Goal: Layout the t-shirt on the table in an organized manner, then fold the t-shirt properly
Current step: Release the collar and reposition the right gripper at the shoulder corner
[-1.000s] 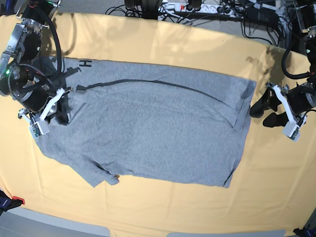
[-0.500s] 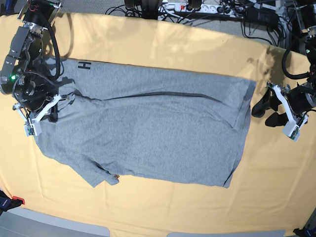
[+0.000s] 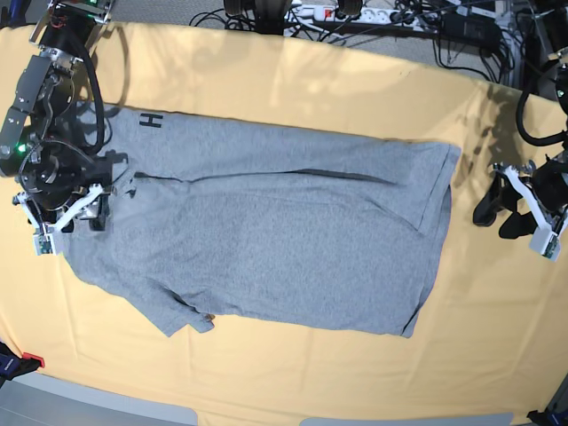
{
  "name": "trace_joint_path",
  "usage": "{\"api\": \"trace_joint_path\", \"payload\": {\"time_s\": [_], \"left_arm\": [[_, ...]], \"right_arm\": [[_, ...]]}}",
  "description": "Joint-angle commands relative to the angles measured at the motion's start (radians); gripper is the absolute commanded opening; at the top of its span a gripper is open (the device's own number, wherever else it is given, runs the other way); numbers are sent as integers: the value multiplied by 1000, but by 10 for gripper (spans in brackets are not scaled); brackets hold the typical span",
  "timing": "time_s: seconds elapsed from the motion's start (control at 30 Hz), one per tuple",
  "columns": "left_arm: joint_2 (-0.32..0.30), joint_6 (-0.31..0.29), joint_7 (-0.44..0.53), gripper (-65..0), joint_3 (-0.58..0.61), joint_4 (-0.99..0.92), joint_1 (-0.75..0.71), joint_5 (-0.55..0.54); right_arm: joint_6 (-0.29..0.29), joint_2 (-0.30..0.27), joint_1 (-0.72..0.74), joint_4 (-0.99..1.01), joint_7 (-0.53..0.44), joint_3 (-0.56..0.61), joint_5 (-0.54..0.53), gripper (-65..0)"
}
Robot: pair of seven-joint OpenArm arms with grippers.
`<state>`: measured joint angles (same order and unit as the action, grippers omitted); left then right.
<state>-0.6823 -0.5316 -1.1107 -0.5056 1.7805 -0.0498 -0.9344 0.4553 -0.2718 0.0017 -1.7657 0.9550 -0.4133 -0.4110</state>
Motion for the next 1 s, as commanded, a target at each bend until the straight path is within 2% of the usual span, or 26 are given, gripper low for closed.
{"api": "trace_joint_path", "payload": {"time_s": [0.0,0.1,0.23,0.37,0.5,0.67,0.83,0.97], "left_arm": [[-24,-17,19,-283,-13,13,17,-21],[-25,-89,1,-283,-13,13,16,-66],[-24,-98,-1,-283,-13,13,17,-67],[-24,-92,-19,-283,-13,13,16,-61],[-24,-42,-39,-283,-15,12,13,-41],[-24,-13,-39,-283,-24,12,14,-19],[-24,-13,-42,-283,-43,12,13,-19],[-24,-13,-42,-283,-50,12,11,-20]], "right_arm": [[20,-17,20,-17,-20,-5,-19,-256],[60,-18,32,-48,-16,-12,-54,-258],[77,-42,31,-142,39,-20,-86,-258],[65,-76,8,-225,107,-76,-118,-258],[57,-94,-80,-233,124,-179,-177,-258],[42,-93,-229,-233,209,-342,-323,-258],[41,-72,-368,-224,224,-505,-428,-258],[42,-27,-441,-160,203,-557,-468,-258]]}}
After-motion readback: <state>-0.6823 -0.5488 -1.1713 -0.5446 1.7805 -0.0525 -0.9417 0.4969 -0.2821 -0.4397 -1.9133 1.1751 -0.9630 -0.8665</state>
